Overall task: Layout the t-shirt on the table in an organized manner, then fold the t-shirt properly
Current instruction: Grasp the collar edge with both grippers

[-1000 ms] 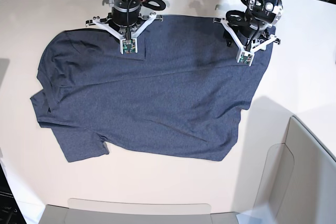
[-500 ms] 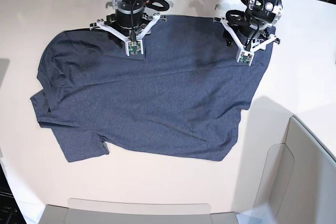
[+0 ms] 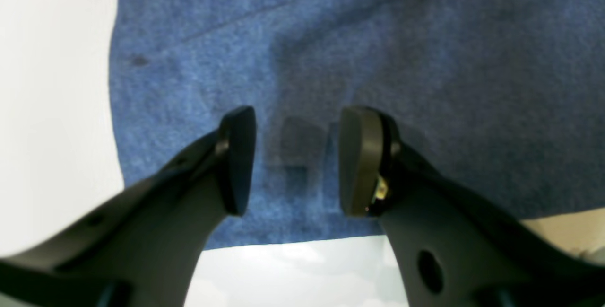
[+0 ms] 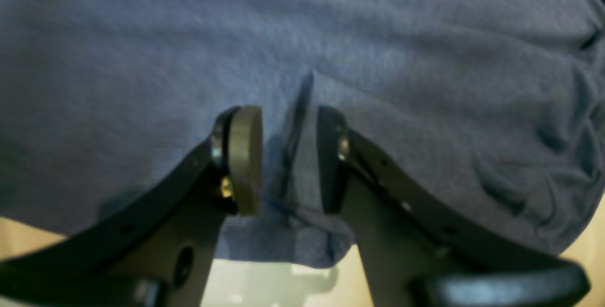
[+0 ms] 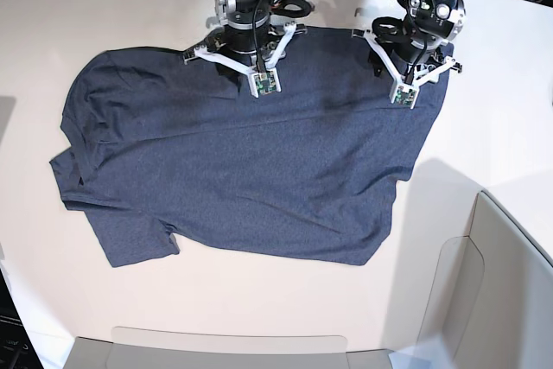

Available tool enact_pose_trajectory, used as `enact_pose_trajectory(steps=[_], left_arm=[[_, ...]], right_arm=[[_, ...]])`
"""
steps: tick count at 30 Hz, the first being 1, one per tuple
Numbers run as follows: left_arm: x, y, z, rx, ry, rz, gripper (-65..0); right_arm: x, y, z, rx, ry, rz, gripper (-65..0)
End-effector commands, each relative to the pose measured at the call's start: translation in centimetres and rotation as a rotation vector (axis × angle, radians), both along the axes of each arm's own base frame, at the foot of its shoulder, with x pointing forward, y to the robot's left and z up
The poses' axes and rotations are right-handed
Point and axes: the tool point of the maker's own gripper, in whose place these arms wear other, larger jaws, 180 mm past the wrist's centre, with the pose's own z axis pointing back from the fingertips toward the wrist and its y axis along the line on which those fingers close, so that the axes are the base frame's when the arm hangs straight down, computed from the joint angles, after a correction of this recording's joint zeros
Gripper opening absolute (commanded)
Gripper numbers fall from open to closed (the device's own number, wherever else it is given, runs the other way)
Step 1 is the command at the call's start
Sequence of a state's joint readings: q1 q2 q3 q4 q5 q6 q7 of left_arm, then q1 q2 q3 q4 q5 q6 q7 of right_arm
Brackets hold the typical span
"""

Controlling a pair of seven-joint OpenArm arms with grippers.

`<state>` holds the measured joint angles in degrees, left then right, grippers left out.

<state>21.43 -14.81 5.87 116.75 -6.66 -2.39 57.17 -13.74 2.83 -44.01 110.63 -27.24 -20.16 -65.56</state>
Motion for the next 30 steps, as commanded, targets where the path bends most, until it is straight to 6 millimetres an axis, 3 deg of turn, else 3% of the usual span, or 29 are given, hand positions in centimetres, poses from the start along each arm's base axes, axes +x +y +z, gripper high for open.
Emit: enact_pose_trajectory(steps=[1,6,11,14,21,30], left_arm=[[0.4,0.1,0.7,0.002,-0.027,-0.001,-36.7],[0.4,0.1,0.6,0.002,-0.024,0.000,-36.7],[0.4,0.1,0.6,0.002,-0.024,0.000,-36.7],[0.4,0.1,0.6,0.002,-0.024,0.000,-36.7],[-0.1,0.1,0.3,0.002,-0.012,-0.001,-36.7],[-0.1,0.1,0.3,0.002,-0.013,-0.001,-36.7]], right_arm=[[0.1,1.2,1.5,0.039,-0.043,0.022,-45.1],[-0.1,1.0,1.1,0.028,-0.031,0.022,-42.4],[-0.8,0.6,-0.7,-0.015,0.027,0.023,-21.3],[-1.2,0.4,-1.7,-0.039,0.060,0.026,-13.2],[-1.2,-0.5,-2.1,-0.069,0.063,0.026,-12.8],[0.0,-4.9,-2.0,-0.176,0.024,-0.067,-13.9]])
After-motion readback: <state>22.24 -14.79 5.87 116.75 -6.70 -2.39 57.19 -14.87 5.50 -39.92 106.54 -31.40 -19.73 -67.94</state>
